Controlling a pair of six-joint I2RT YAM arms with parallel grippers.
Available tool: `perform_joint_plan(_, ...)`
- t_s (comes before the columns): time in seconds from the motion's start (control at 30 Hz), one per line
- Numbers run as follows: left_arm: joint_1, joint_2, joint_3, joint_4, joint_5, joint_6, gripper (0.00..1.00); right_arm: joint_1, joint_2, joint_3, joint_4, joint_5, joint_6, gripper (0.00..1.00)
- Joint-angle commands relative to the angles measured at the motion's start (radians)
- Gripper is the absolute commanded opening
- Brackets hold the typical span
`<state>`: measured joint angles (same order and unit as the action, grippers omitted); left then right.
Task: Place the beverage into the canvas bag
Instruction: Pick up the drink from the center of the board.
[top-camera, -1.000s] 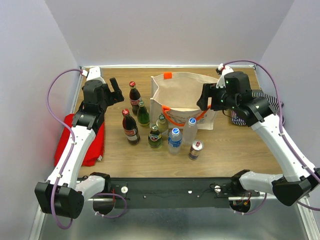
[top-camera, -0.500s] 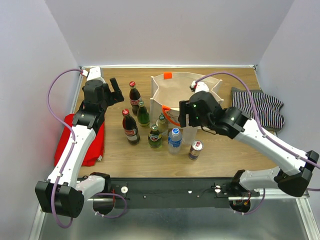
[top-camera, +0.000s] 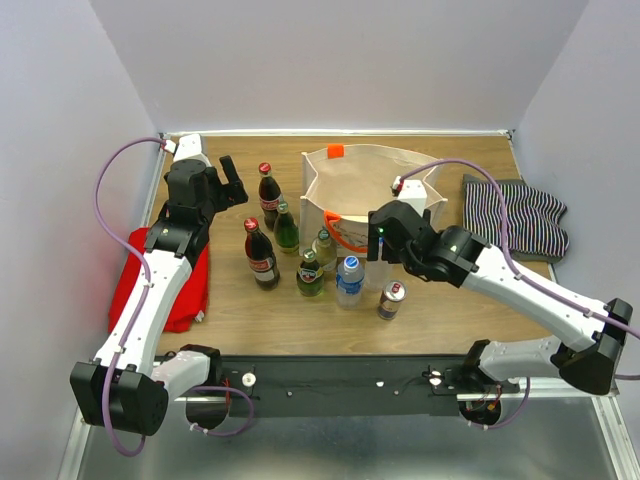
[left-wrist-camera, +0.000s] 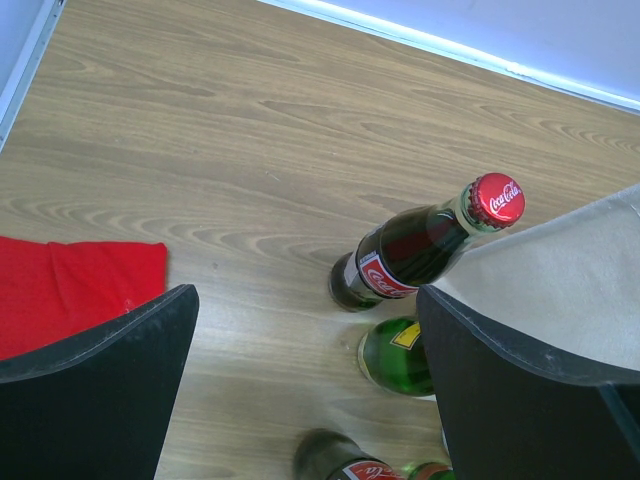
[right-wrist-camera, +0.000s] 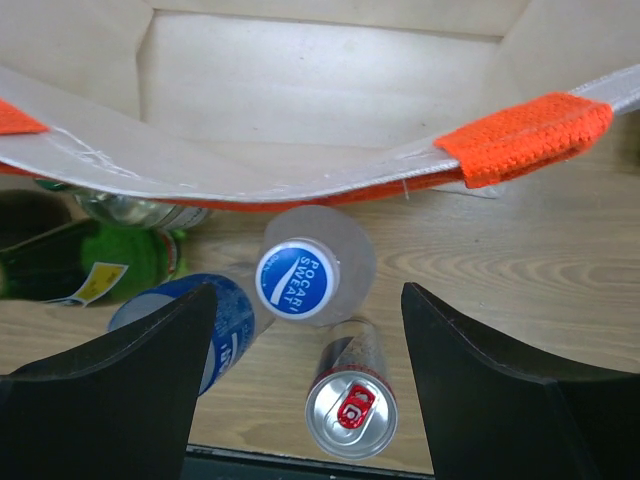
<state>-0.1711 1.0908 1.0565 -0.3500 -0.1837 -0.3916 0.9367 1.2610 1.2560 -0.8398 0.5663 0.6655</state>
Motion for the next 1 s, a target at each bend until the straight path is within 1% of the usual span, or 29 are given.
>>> perform_joint_plan(0.0,0.004,0.001,0.016,-0.010,0.000,0.004,0.99,0.007,-0.043,-0.095,0.095,0.089,0.033,0.82)
perform_joint_plan(0.07,0.005,0.000,0.014,-0.012,0.000,0.005,0.99,0.007,-0.055,-0.115,0.137,0.092,0.017,0.82)
perform_joint_plan(0.23,0.004,-0.002,0.014,-0.015,-0.002,0.007,0.99,0.008,-0.032,-0.112,0.182,0.113,-0.001,0.77)
perform_joint_plan(0.27,0.004,-0.002,0.014,-0.015,-0.003,0.007,0.99,0.007,-0.014,-0.107,0.183,0.115,-0.004,0.76)
perform_joint_plan(0.43,0.004,-0.005,0.013,-0.021,-0.011,0.014,0.99,0.008,0.024,-0.089,0.165,0.107,0.003,0.65)
perform_joint_plan(0.57,0.005,-0.008,0.013,-0.021,-0.017,0.017,0.99,0.007,0.031,-0.090,0.145,0.093,0.011,0.64)
perform_joint_plan(0.67,0.004,-0.005,0.011,-0.021,-0.017,0.016,0.99,0.007,0.028,-0.092,0.137,0.087,0.019,0.60)
perform_joint_plan(0.77,0.005,-0.003,0.010,-0.020,-0.014,0.016,0.99,0.007,0.029,-0.090,0.134,0.081,0.020,0.46)
perform_joint_plan(0.8,0.005,-0.002,0.010,-0.021,-0.013,0.014,0.99,0.007,0.031,-0.087,0.125,0.075,0.022,0.35)
perform_joint_plan(0.87,0.004,0.000,0.008,-0.021,-0.011,0.013,0.99,0.008,0.046,-0.072,0.110,0.069,0.025,0.32)
perform_joint_plan(0.97,0.004,-0.002,0.016,-0.026,-0.020,0.017,0.99,0.007,0.061,-0.052,0.078,0.057,0.028,0.22)
